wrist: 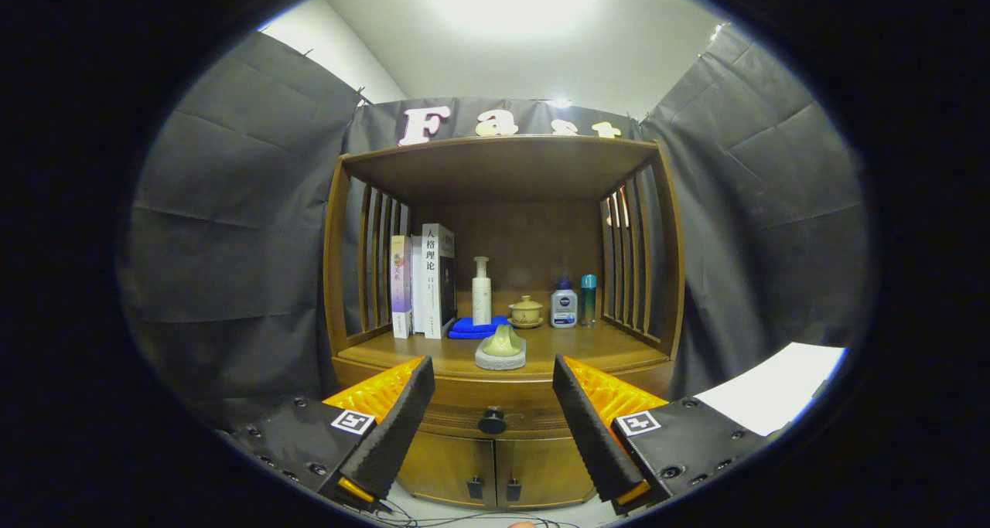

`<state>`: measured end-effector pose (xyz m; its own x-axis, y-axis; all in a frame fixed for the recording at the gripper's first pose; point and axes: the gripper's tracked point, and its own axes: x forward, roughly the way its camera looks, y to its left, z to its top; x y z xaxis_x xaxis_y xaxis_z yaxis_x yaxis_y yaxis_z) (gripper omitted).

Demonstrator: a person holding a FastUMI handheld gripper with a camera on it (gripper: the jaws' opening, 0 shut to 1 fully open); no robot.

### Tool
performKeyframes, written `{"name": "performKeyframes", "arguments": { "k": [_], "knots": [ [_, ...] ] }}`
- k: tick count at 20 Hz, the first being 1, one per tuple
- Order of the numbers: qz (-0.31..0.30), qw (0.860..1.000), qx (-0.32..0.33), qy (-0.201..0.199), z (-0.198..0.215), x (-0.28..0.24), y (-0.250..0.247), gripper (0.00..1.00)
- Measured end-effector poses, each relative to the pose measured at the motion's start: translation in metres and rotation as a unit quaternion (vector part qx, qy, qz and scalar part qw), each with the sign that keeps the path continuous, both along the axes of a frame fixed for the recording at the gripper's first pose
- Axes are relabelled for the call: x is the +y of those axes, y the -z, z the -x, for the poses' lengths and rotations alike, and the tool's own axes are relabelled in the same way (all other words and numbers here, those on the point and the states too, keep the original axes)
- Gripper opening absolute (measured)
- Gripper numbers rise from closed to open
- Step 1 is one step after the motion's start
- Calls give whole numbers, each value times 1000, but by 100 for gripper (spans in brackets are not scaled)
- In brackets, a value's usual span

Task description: Pull open the drawer, take out the items inside it, and place them on the countertop above the cabinet.

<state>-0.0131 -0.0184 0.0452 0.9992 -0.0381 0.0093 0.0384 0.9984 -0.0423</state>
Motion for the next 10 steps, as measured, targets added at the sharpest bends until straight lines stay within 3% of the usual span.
{"name": "performKeyframes", "arguments": {
  "k": [10],
  "knots": [
    [7, 1000, -19, -10, 17, 1, -10, 97]
  ]
}}
